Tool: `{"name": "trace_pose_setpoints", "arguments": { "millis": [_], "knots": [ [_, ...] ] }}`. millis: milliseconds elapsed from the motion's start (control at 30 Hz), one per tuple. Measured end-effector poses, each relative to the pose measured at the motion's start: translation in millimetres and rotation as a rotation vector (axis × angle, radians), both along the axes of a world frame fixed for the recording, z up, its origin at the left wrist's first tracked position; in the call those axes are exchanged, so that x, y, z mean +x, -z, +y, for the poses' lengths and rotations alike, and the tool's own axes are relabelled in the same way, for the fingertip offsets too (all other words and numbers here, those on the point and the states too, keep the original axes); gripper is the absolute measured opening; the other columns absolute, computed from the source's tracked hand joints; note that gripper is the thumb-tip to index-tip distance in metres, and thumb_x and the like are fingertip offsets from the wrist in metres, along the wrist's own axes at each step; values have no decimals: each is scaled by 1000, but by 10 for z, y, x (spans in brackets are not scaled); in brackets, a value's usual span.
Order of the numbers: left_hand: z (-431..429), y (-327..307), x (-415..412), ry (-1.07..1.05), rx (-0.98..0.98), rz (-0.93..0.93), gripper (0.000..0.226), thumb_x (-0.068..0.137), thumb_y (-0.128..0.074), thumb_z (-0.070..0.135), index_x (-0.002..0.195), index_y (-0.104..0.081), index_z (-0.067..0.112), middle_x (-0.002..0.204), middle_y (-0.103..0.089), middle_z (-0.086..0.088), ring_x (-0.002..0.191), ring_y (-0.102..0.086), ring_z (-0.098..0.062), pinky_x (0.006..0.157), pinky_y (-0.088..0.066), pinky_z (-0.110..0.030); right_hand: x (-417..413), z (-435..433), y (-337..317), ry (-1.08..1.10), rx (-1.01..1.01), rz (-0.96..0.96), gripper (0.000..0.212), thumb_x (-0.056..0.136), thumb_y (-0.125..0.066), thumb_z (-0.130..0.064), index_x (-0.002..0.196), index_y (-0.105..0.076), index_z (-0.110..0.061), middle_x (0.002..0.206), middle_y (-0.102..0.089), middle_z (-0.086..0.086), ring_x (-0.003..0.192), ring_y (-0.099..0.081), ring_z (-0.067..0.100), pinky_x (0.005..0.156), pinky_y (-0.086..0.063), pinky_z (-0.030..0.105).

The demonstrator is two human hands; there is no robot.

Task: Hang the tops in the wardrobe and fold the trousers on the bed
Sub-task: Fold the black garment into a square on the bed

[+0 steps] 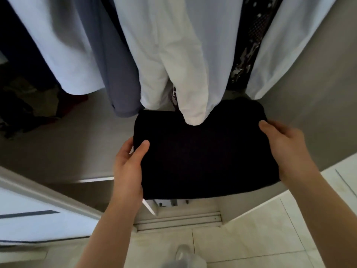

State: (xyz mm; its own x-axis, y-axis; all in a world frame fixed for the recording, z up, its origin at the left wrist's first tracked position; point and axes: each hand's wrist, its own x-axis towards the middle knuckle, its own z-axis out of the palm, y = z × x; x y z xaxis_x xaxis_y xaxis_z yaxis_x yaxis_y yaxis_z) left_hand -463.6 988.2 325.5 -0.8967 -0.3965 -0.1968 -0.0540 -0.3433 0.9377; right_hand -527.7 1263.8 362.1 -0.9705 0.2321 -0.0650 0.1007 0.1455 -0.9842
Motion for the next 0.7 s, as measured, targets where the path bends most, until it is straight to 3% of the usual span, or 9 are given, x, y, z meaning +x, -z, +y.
{"name": "trace_pose_setpoints", "arguments": {
  "millis": [200, 433, 467, 533, 600, 700],
  "knots": [
    [87, -168, -621, 126, 74, 45, 23, 92, -63, 16, 113, -70, 22, 106, -75, 0, 95, -72, -14, 66, -56, -21, -361, 127, -214, 75, 45, 6, 23, 90, -58, -30, 72, -73, -30, 71, -72, -13, 66, -70, 4, 65, -50, 25],
    [254, -329, -1237, 183, 77, 92, 34, 90, -62, 6, 123, -65, 14, 108, -74, -4, 99, -71, -19, 75, -59, -30, -961, 264, -460, 156, 109, 64, 15, 91, -59, -23, 79, -69, -21, 67, -68, -9, 55, -66, -1, 48, -49, 12],
    [285, -329, -1328, 184, 71, 111, 37, 91, -61, 5, 127, -62, 14, 112, -73, -5, 101, -70, -20, 81, -59, -33, -1040, 291, -462, 163, 141, 84, 13, 91, -58, -23, 87, -70, -19, 72, -69, -6, 59, -66, -2, 51, -52, 14],
    [354, -276, -1483, 201, 22, 153, 44, 93, -59, 6, 136, -55, 15, 123, -68, -4, 110, -67, -19, 93, -55, -36, -1188, 361, -399, 187, 228, 120, 26, 91, -56, -26, 109, -68, -12, 94, -72, 6, 81, -69, 4, 75, -58, 25],
    [425, -114, -1586, 255, -80, 162, 50, 96, -55, 9, 145, -44, 19, 135, -60, -1, 121, -60, -17, 104, -48, -38, -1302, 430, -224, 221, 361, 136, 37, 91, -54, -27, 123, -63, -11, 113, -68, 7, 103, -65, 17, 96, -50, 34],
    [508, 306, -1584, 392, -302, 22, 54, 102, -48, 18, 153, -29, 25, 149, -45, 2, 134, -45, -16, 115, -36, -39, -1356, 477, 240, 151, 593, 47, 39, 95, -54, -22, 131, -54, -7, 126, -62, 16, 118, -57, 32, 102, -42, 39]
  ]
}}
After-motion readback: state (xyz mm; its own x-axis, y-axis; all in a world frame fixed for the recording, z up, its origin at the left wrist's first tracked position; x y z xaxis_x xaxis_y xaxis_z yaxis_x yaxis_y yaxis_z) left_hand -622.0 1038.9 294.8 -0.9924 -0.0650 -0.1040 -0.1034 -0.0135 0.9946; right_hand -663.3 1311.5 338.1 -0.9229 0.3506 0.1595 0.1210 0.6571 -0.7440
